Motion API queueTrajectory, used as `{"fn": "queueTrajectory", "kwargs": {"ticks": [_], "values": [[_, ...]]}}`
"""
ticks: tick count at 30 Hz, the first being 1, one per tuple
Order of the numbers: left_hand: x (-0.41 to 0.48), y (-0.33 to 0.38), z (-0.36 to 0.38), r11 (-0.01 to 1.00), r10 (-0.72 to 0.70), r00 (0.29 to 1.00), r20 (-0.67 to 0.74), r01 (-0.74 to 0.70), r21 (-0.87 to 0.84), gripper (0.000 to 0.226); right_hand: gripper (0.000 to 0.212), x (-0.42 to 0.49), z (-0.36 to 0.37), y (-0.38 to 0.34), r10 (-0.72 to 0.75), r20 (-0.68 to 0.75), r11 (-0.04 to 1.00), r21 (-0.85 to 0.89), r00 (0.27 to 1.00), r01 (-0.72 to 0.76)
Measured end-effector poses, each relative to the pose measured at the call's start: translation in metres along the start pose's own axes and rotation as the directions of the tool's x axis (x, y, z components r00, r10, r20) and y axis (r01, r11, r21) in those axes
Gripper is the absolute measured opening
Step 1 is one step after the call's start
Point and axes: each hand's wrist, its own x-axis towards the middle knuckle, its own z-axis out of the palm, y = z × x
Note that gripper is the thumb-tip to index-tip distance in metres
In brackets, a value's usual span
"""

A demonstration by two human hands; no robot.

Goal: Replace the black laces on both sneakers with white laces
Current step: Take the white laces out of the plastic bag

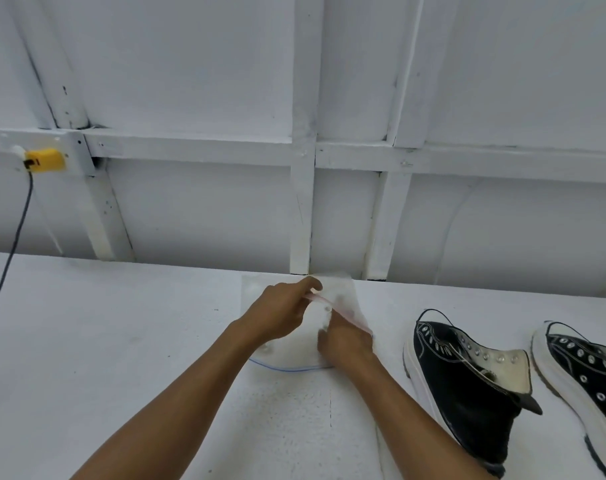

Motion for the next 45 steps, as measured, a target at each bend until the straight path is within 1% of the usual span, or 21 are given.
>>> {"fn": "queueTrajectory", "kwargs": {"ticks": [2,3,5,7,9,13,16,18,21,23,25,26,28,30,32,35,39,41,45], "values": [[0.0,-0.001,0.002,0.999,0.015,1.0,0.024,-0.016,0.047,0.04,0.076,0.004,0.003,0.001,0.0,0.025,0.999,-0.038,1.0,0.001],[0.001,-0.001,0.003,0.998,0.016,0.999,0.033,-0.018,0.065,0.043,0.071,0.006,0.004,0.001,0.008,0.014,0.999,-0.047,1.0,-0.007],[0.002,-0.003,0.006,0.997,0.007,0.999,0.044,-0.01,0.081,0.046,0.054,0.007,0.004,0.0,0.001,-0.033,0.998,-0.06,0.999,-0.003],[0.003,-0.004,0.009,0.996,-0.011,0.999,0.045,0.007,0.094,0.047,0.036,0.007,0.003,0.001,-0.064,-0.086,0.996,-0.066,0.994,0.058],[0.003,-0.007,0.012,0.993,-0.023,0.999,0.043,0.018,0.119,0.048,0.026,0.005,0.001,0.0,-0.123,-0.082,0.99,-0.078,0.989,0.117],[0.008,-0.01,0.015,0.982,-0.049,0.998,0.029,0.043,0.184,0.05,0.031,-0.001,-0.003,-0.001,-0.189,-0.055,0.976,-0.12,0.98,0.181],[0.009,-0.011,0.019,0.969,-0.062,0.997,0.036,0.051,0.24,0.05,0.023,-0.013,-0.01,-0.002,-0.255,0.067,0.959,-0.107,0.965,0.261],[0.008,-0.01,0.024,0.957,-0.06,0.996,0.067,0.039,0.287,0.051,0.022,-0.022,-0.017,-0.003,-0.292,0.103,0.949,-0.091,0.951,0.301],[0.004,-0.008,0.03,0.95,-0.073,0.988,0.136,0.027,0.311,0.051,0.021,-0.035,-0.033,-0.006,-0.277,0.117,0.959,-0.02,0.954,0.281],[0.002,-0.006,0.032,0.958,-0.076,0.978,0.193,0.018,0.287,0.049,0.017,-0.04,-0.049,-0.008,-0.236,0.179,0.971,0.071,0.955,0.227],[0.002,-0.001,0.027,0.98,-0.078,0.967,0.244,0.03,0.195,0.048,0.011,-0.043,-0.067,-0.008,-0.179,0.235,0.963,0.238,0.955,0.122],[0.002,0.003,0.023,0.991,-0.074,0.961,0.268,0.042,0.126,0.05,0.01,-0.045,-0.078,-0.008,-0.152,0.24,0.947,0.314,0.959,0.071],[0.001,0.011,0.012,0.998,-0.046,0.947,0.318,0.057,-0.026,0.055,0.008,-0.048,-0.1,-0.007,-0.107,0.2,0.909,0.417,0.974,0.015],[0.002,0.025,0.0,0.981,-0.003,0.938,0.348,0.07,-0.182,0.062,0.006,-0.051,-0.122,-0.005,-0.068,0.127,0.867,0.498,0.99,-0.004],[0.005,0.042,-0.013,0.945,0.047,0.936,0.348,0.071,-0.319,0.06,0.005,-0.052,-0.144,-0.001,-0.047,0.062,0.829,0.559,0.997,0.004],[0.013,0.068,-0.031,0.851,0.128,0.935,0.331,0.067,-0.52,0.044,0.002,-0.052,-0.175,0.005,-0.047,-0.01,0.765,0.643,0.999,0.042],[0.03,0.104,-0.041,0.713,0.157,0.949,0.275,0.084,-0.696,0.028,0.002,-0.054,-0.214,0.026,-0.043,-0.083,0.679,0.728,0.996,0.09],[0.041,0.125,-0.044,0.643,0.132,0.962,0.237,0.099,-0.76,0.022,0.006,-0.054,-0.233,0.042,-0.033,-0.117,0.671,0.733,0.993,0.109],[0.069,0.162,-0.043,0.614,0.069,0.988,0.138,0.067,-0.787,0.012,0.014,-0.05,-0.265,0.085,-0.06,-0.155,0.698,0.699,0.986,0.153]]}}
